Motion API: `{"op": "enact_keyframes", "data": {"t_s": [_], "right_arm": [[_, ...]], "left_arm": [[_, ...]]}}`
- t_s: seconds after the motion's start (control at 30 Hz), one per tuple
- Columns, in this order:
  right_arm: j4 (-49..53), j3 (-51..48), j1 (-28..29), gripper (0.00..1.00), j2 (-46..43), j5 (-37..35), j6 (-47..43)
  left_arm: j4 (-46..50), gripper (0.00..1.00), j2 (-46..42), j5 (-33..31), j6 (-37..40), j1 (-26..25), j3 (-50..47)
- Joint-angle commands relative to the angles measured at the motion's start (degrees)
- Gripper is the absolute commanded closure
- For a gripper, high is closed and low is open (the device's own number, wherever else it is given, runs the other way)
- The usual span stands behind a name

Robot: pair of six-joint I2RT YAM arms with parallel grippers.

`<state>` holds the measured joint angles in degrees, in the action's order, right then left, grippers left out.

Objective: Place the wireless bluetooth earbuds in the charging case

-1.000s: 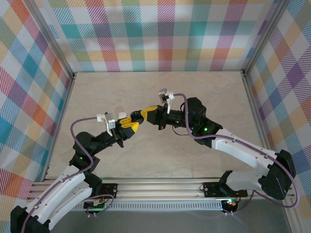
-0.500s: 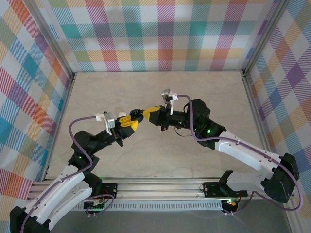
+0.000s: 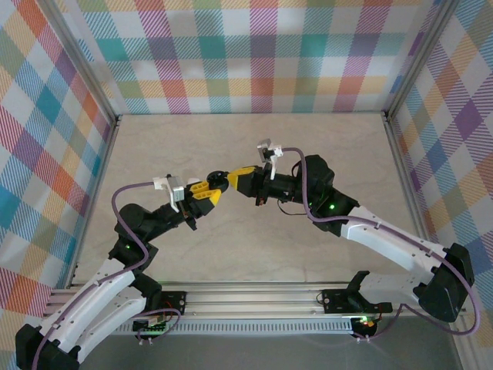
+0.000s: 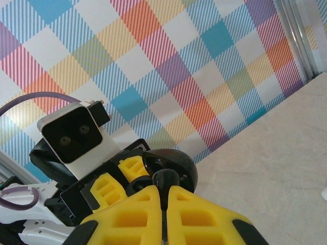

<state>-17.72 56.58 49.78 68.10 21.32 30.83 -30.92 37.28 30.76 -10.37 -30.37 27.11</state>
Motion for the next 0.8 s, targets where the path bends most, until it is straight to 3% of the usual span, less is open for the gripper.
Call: {"op": "enact_keyframes", "data": {"t_s": [0.0, 0.77], "right_arm": [[5.5, 0.5, 1.2, 0.92, 1.0, 4.2, -1.0], [7.6, 2.4, 1.2, 0.92, -0.8, 2.7, -1.2]], "left_arm": [[-2.8, 1.0, -0.8, 0.8, 1.7, -0.5, 2.9], [0.1, 1.0, -0.7, 2.3, 6.2, -0.7, 1.5]]}}
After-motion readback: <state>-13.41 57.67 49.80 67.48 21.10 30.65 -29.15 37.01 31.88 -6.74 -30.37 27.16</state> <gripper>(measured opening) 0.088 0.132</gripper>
